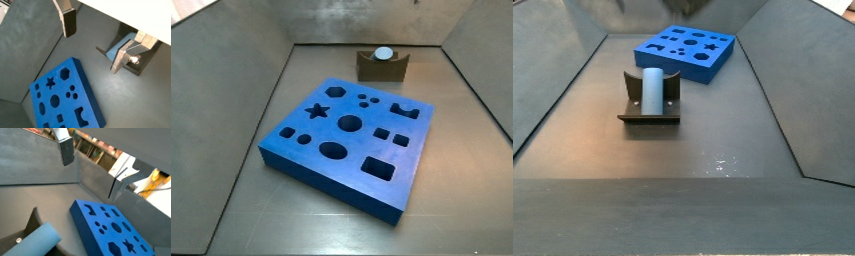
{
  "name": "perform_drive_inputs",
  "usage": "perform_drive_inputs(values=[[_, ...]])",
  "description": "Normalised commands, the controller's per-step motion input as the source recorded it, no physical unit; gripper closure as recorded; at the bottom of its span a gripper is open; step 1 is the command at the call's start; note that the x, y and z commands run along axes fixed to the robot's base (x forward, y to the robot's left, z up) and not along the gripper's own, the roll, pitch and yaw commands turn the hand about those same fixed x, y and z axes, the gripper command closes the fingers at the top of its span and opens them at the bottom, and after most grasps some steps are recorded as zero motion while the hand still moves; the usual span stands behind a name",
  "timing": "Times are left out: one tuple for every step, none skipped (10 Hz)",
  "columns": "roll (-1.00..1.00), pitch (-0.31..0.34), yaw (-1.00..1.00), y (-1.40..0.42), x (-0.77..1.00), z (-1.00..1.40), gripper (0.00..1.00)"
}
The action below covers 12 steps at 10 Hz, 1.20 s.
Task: Pick up the oval object. Move up. Place the oval object on the fixture. Regrasp the oval object. Move to above the board. Insert the oval object.
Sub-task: Regrasp the oval object.
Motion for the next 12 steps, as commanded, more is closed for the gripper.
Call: perform_drive_inputs(values=[[1.0,0.031,0.02,-0.17,-0.03,0.05,0.0],[1.0,0.036,0.02,-0.03,0.0,0.04,0.0],[1.0,0.037,0.02,-0.03,0.0,0.03,0.0],[1.0,0.032,0.02,-0.04,-0.01,0.02,0.0],[1.0,0.029,0.02,-0.03,-0.02,0.01,0.0],[1.0,0.024,0.02,-0.02,-0.02,0.01,0.0],[1.0,0.018,0.02,-0.02,-0.02,0.0,0.0],[1.0,0.013,0.02,-0.02,-0.01,0.0,0.0],[1.0,0.011,0.02,-0.02,-0.01,0.01,0.0],[1.0,0.012,0.02,-0.02,-0.02,0.01,0.0],[1.0,0.014,0.02,-0.02,-0.02,0.01,0.0],[1.0,0.021,0.03,-0.02,0.0,0.01,0.0]])
